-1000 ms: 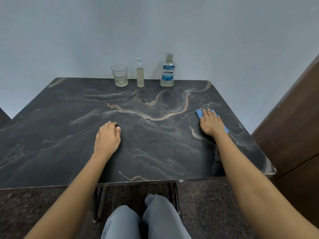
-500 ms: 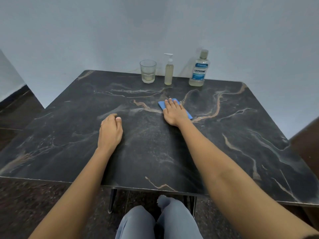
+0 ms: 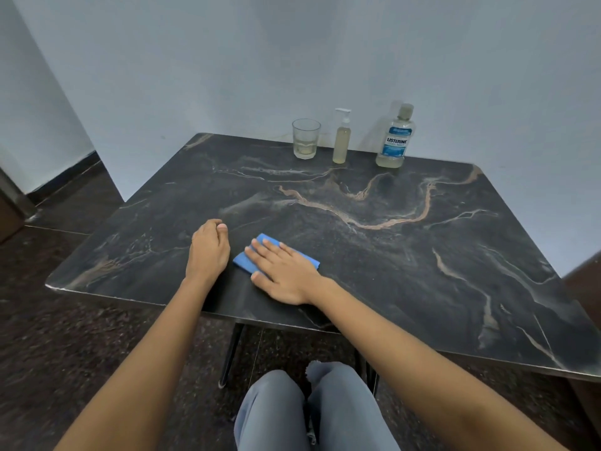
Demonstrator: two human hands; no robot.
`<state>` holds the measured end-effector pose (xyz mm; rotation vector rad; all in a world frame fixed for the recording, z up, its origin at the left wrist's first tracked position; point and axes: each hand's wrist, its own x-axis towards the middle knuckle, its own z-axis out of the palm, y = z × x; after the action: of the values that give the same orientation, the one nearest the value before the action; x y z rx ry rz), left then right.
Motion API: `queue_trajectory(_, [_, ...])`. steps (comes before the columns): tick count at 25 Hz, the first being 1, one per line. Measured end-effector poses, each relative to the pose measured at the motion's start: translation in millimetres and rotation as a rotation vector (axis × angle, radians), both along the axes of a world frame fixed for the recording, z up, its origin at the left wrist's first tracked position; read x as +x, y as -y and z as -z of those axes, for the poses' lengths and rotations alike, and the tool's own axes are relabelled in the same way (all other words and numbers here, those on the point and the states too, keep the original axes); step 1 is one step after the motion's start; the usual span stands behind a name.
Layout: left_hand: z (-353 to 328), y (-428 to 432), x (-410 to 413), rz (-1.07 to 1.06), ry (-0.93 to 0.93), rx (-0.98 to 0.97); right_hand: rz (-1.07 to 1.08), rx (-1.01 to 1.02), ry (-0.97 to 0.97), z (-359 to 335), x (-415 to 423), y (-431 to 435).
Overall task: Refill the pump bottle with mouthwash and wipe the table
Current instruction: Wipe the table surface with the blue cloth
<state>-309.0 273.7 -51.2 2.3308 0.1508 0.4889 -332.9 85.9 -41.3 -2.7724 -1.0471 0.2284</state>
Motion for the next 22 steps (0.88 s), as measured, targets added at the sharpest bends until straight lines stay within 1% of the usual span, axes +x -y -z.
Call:
queue_trajectory(3, [-2.3, -4.1, -14.0, 0.012, -0.005, -0.019, -0.084, -0.017, -0.005, -1.9, -36.7, -0.4])
queue_trajectory(7, [-8.3, -7.0, -26.3, 0.020, -0.044, -0.061, -0.216, -0.087, 0.050, -3.5, -69.5, 5.9])
queue_trajectory(8, [-9.3, -9.0, -28.5, 0.025, -0.053, -0.068, -0.241, -0.086, 0.024, -4.6, -75.0, 7.5])
queue_trajectory(9, [-10.0, -11.3, -29.9, 0.027, -0.064, -0.072, -0.261, -0.066, -0.048, -8.0, -78.8, 8.5])
queue_trajectory(10, [-10.3, -14.0, -30.8, 0.028, -0.075, -0.072, -0.258, -0.018, -0.174, -14.7, -79.9, 9.3])
queue_trajectory(12, [-10.5, -18.9, -30.3, 0.029, -0.093, -0.068, -0.173, 0.140, -0.456, -36.6, -71.6, 9.9])
queue_trajectory(13, [-10.9, -20.9, -29.1, 0.030, -0.099, -0.065, -0.116, 0.214, -0.510, -49.9, -63.1, 10.7])
queue_trajectory(14, [-11.6, -23.3, -26.8, 0.030, -0.104, -0.066, -0.068, 0.270, -0.487, -63.4, -51.7, 10.1])
queue_trajectory(17, [-13.3, -30.3, -14.2, 0.014, -0.118, -0.070, 0.034, 0.388, -0.323, -98.0, -6.1, 3.5])
queue_trajectory(20, [-11.8, -35.4, 4.9, 0.008, -0.115, -0.021, 0.108, 0.431, -0.164, -118.3, 53.3, -12.8])
queue_trajectory(22, [-10.5, -39.8, 20.8, 0.008, -0.099, 0.004, 0.188, 0.439, -0.023, -121.0, 97.3, -27.2])
